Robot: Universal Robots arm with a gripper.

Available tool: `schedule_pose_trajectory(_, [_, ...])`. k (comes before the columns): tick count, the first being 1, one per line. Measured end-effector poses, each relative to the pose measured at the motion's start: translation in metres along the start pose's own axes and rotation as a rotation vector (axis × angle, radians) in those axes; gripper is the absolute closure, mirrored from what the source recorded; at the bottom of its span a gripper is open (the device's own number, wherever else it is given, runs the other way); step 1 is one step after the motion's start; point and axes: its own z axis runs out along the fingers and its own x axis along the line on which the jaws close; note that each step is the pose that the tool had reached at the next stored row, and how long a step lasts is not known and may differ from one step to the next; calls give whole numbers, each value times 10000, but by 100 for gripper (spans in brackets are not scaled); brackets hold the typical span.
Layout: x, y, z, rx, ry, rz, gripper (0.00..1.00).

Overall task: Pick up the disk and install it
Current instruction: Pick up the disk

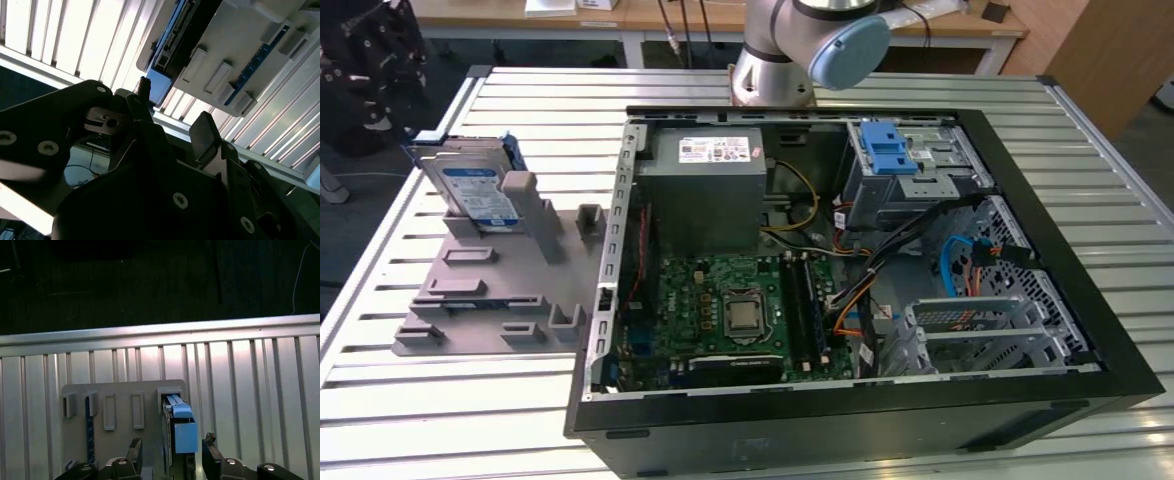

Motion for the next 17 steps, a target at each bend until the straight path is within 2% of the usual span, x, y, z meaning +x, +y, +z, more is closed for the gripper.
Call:
schedule_pose_trajectory(2, [-9, 0, 26, 56, -2, -77, 41])
schedule_pose_trajectory(6, [-52, 2, 78, 96, 4, -252, 41])
schedule_pose_trajectory(11, [-58, 2, 145, 95, 10, -413, 41])
schedule_pose_trajectory(17, [-56, 22, 190, 104, 11, -443, 41])
